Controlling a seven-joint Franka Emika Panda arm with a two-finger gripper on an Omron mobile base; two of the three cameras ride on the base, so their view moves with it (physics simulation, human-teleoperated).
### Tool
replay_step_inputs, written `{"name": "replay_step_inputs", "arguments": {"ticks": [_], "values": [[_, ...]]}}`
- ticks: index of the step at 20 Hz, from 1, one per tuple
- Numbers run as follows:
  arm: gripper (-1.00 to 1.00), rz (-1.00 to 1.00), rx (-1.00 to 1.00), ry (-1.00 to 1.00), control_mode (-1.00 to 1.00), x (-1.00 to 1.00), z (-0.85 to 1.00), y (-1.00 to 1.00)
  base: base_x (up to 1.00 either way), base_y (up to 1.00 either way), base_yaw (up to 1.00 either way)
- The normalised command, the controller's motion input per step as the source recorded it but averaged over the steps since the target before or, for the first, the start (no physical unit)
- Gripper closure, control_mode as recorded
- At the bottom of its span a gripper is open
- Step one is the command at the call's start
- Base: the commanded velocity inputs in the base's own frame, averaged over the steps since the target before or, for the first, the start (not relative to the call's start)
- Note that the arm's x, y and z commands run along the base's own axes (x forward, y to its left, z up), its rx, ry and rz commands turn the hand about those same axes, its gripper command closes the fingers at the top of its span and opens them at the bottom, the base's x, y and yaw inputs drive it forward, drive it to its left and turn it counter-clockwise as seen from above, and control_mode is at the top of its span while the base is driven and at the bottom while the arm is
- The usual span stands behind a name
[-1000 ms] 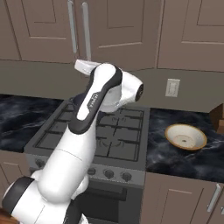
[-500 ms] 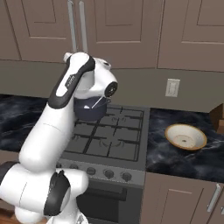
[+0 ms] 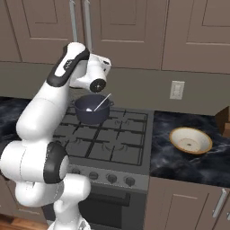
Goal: Open the cabinet and move the ladle to the pot. Then close the cabinet.
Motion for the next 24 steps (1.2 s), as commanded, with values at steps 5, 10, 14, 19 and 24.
{"name": "replay_step_inputs", "arguments": {"ticks": [5, 10, 14, 19, 24], "values": [[-1.00, -0.15, -0.02, 0.00, -1.00, 0.76, 0.24, 0.63, 0.00, 0.00, 0.00], [-1.00, -0.16, -0.01, 0.02, -1.00, 0.70, 0.30, 0.59, 0.00, 0.00, 0.00], [-1.00, -0.15, -0.02, 0.08, -1.00, 0.70, 0.29, 0.54, 0.00, 0.00, 0.00], [-1.00, -0.10, 0.00, 0.14, -1.00, 0.70, 0.27, 0.32, 0.00, 0.00, 0.00], [-1.00, 0.01, 0.00, 0.21, -1.00, 0.95, 0.16, 0.05, 0.00, 0.00, 0.00]]}}
